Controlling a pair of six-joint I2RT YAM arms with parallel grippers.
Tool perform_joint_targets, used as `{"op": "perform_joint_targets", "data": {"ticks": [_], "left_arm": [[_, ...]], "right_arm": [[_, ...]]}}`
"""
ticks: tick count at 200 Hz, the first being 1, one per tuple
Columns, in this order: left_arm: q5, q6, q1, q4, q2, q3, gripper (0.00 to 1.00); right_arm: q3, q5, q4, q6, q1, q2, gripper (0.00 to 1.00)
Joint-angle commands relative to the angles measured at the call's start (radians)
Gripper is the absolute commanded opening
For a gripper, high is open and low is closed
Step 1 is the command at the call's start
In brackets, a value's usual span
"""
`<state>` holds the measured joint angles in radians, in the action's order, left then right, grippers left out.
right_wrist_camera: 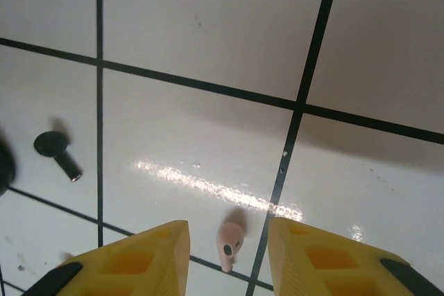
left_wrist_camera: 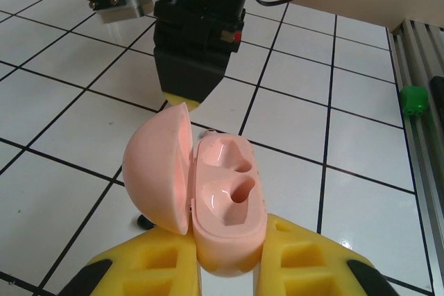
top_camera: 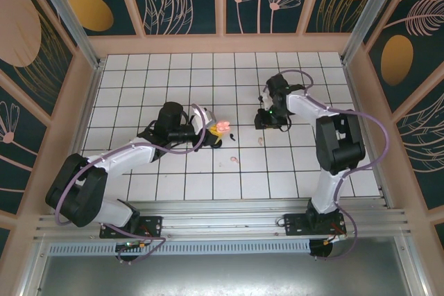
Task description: Insert the wireless bluetooth earbuds into the charging case
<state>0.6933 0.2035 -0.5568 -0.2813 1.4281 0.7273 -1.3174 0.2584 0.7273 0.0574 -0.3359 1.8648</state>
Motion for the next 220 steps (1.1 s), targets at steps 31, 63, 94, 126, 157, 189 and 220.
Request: {"op": "perform_joint_targets", "data": {"ticks": [31,63,94,126,157,189,220], "left_arm": [[-0.001,-0.005,-0.006,-0.008,-0.003,0.009,0.17],[0.0,-0.001,-0.004,0.005,-0.001,0.012,0.17],[-0.003,-0.002,-0.005,0.004,-0.004,0.007,0.17],[-0.002,-0.001,-0.004,0.007,-0.007,0.007,0.17],[-0.002,0.001,-0.005,0.01,-0.007,0.009,0.17],[-0.002,0.001,-0.004,0.014,-0.008,0.009,0.17],[-0.002,0.0,-0.004,0.016,-0.007,0.01,0.17]], "right_arm": [[-0.042,-0.079,0.071,0.068,-0.036,0.075,0.34],[-0.042,-0.093,0.088,0.068,-0.055,0.098,0.34],[-0.029,-0.099,0.084,0.075,-0.06,0.107,0.32],[-0.029,-0.09,0.083,0.079,-0.07,0.115,0.3],[-0.025,-0.094,0.089,0.087,-0.077,0.116,0.29],[-0.017,-0.114,0.097,0.096,-0.077,0.115,0.29],[-0.014,-0.13,0.106,0.1,-0.081,0.11,0.28]]}}
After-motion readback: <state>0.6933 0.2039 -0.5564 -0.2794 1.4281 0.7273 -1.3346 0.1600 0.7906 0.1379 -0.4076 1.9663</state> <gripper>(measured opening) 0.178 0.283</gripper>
